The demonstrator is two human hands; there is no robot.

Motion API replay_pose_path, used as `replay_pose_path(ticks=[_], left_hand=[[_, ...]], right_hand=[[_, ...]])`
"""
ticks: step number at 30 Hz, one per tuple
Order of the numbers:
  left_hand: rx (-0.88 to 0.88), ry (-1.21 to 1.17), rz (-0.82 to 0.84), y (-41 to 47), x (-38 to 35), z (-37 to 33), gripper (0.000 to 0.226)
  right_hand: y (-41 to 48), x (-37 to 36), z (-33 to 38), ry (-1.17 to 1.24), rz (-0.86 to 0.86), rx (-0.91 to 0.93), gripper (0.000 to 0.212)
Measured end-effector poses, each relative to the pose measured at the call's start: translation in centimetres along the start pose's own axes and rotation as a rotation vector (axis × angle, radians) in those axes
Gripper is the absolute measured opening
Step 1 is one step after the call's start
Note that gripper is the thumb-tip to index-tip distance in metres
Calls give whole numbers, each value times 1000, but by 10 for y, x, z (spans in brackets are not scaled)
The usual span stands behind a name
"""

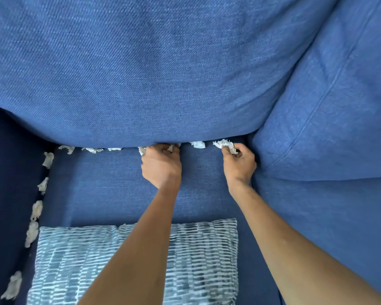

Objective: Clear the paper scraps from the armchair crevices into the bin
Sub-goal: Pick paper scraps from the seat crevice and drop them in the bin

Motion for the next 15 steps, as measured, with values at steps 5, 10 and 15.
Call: replay_pose_path(ticks=[5, 10, 15], left_hand=[[-46, -62, 116, -7, 6, 3, 19], [-117, -61, 188, 6, 34, 2, 20], [-137, -105, 131, 29, 89, 14, 24]], right_hand=[[-8, 13, 5, -15, 43, -38, 5], [-24, 27, 15, -26, 68, -31, 6], [-48, 39, 44, -75, 135, 118, 10]])
Point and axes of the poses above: each hand's wrist, its own y-axis towards the middle knuckle, its own x-axis out of the back of the hand, z = x × y, the point moved 9 cm from there along y, towards the middle knuckle, and after that the axes turned 15 degrees about -z, right-handed, at the moved point
